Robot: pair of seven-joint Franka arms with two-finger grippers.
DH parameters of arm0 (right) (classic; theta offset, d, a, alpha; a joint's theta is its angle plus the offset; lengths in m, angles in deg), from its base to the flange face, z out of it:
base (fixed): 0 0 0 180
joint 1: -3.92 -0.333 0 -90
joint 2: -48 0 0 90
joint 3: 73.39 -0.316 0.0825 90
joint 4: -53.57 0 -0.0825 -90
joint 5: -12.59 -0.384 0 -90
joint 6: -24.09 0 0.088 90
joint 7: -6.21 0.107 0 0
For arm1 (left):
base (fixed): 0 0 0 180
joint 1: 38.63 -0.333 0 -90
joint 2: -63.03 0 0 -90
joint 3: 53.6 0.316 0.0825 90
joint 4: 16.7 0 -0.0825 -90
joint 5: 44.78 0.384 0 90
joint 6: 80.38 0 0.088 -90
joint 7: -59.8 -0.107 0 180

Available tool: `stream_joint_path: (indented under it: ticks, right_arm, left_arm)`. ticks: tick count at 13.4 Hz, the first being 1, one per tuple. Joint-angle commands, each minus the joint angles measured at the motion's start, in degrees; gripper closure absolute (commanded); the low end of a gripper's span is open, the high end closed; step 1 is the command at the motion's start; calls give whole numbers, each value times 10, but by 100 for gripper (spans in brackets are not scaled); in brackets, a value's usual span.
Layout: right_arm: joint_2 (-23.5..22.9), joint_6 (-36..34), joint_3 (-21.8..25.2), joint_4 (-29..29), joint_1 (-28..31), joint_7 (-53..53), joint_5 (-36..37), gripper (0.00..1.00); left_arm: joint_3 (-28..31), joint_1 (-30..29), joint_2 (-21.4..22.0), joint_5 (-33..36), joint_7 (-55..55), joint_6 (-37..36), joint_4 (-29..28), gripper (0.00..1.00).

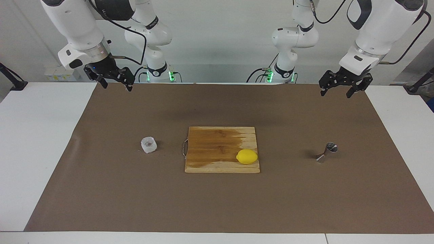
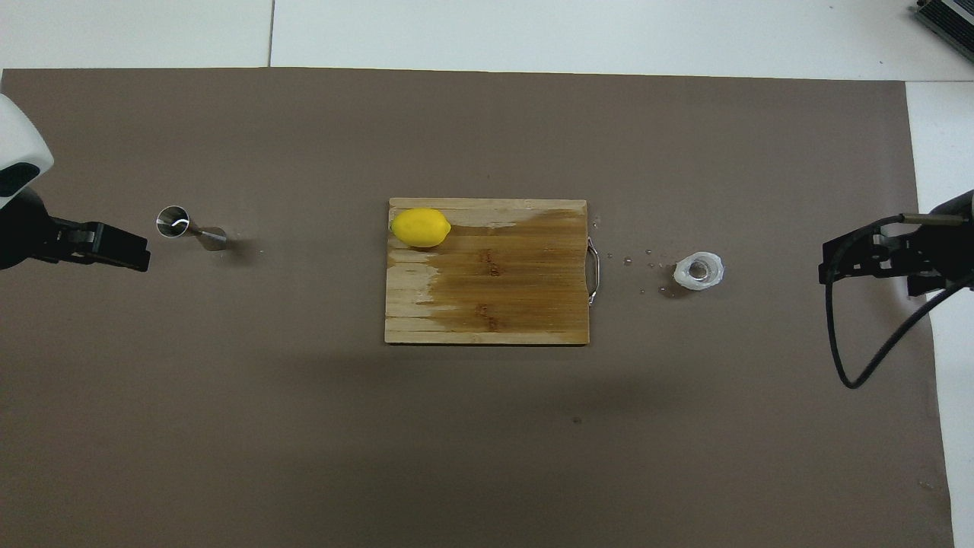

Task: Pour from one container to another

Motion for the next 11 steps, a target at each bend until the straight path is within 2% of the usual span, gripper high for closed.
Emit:
stream_joint_path:
  ticks: [1, 5, 7, 8, 11]
  right_arm:
    - [-3, -7, 0, -4, 3, -7, -1, 0]
    - [-3, -7, 0, -4, 3, -7, -1, 0]
    - [-3, -7, 0, -4, 3, -7, -1, 0]
    - [-3, -7, 0, -4, 3, -7, -1, 0]
    - [-3, -7, 0, -4, 3, -7, -1, 0]
  left_arm:
    - [5, 9, 3, 5, 5, -6, 5, 0]
    - [7, 11, 7, 5, 13, -14, 0, 0]
    - [5, 9, 5, 0, 68, -3, 1, 0]
    - [10, 2, 2, -28, 81, -5, 2, 0]
    - [16, -17, -36, -72, 168, -4, 20, 0]
